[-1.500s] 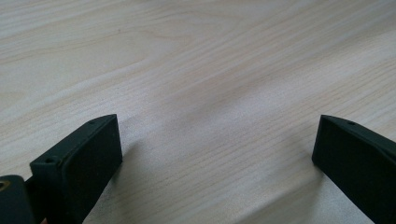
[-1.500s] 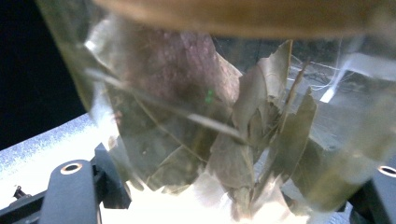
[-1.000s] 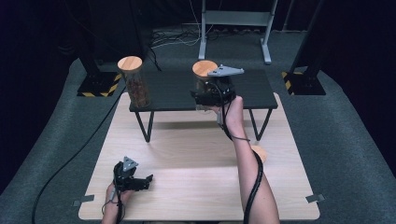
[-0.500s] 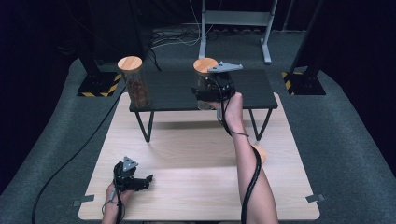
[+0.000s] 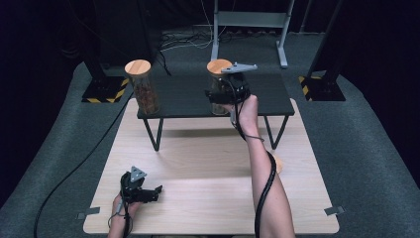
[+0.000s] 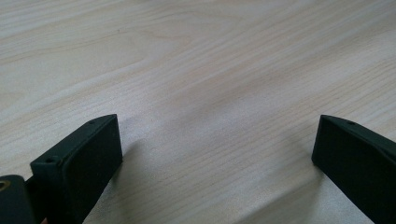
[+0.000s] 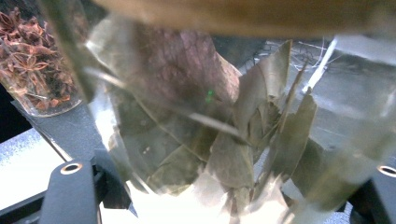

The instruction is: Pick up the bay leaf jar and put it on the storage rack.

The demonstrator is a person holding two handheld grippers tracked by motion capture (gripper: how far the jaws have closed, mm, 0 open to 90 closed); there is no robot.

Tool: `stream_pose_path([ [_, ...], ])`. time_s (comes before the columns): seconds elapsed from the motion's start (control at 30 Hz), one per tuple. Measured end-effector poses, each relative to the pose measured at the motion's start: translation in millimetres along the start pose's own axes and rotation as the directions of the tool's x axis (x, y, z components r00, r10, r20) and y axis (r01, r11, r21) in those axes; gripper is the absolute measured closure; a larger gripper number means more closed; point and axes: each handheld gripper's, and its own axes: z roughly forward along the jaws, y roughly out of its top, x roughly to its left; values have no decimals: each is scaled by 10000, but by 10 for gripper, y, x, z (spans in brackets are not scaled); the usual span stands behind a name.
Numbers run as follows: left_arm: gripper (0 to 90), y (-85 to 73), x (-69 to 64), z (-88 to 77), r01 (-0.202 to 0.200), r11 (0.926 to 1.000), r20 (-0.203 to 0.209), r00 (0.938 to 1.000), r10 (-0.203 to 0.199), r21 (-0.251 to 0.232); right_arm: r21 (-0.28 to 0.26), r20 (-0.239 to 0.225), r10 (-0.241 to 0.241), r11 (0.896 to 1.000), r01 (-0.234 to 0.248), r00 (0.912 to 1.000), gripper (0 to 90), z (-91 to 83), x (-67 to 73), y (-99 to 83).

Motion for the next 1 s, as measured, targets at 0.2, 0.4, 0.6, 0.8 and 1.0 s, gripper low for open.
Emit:
stream_pose_path([
  [0.2, 11, 0, 1, 0, -19, 10000, 12, 10000, 19, 1, 183, 1, 84, 9998, -84, 10000, 248, 68, -16, 1],
  [0.4, 12, 0, 1, 0, -12, 10000, 13, 10000, 12, 3, 77, -38, 270, 9996, -269, 9996, 248, 102, -18, -7],
  [0.6, 11, 0, 0, 0, -20, 10000, 9, 10000, 20, 0, 55, 100, 189, 9998, -189, 9998, 248, 144, 15, 1],
  [0.8, 11, 0, -3, -1, -11, 10000, -1, 10000, 11, -12, 34, 165, 177, 9998, -178, 9997, 248, 174, 14, 10],
  [1.0, 11, -1, -4, -1, -26, 10000, -9, 10000, 26, -12, 41, 237, 193, 9998, -194, 9995, 248, 199, 12, 22],
])
